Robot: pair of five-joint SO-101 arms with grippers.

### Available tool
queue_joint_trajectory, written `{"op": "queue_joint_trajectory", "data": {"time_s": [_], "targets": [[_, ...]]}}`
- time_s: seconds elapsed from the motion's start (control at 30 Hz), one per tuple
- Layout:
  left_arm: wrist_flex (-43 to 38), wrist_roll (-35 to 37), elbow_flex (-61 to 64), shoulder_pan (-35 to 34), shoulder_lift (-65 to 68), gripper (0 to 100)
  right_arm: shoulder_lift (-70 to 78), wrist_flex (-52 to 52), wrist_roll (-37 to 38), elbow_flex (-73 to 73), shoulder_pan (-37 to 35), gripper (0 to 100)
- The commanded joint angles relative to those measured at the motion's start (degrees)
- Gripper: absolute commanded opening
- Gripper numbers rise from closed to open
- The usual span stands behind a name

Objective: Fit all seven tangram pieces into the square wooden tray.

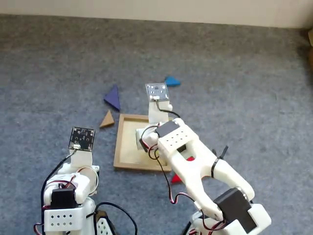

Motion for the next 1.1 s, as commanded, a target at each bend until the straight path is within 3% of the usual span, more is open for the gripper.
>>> {"op": "queue_joint_trajectory", "data": {"time_s": [0.0, 0.5, 0.73, 1.07], "targets": [[0.44, 0.44, 1.19, -0.48, -2.15, 1, -2.68, -1.01, -0.62, 0.04, -0.66, 18.6], [0.44, 0.44, 1.19, -0.48, -2.15, 1, -2.68, 0.22, -0.53, 0.04, -0.66, 19.1], [0.44, 0.44, 1.19, -0.48, -2.15, 1, -2.77, 1.36, -0.53, 0.04, -0.66, 38.0], [0.44, 0.44, 1.19, -0.48, -2.15, 1, -3.38, 7.25, 1.14, -0.57, 0.22, 38.3]]}}
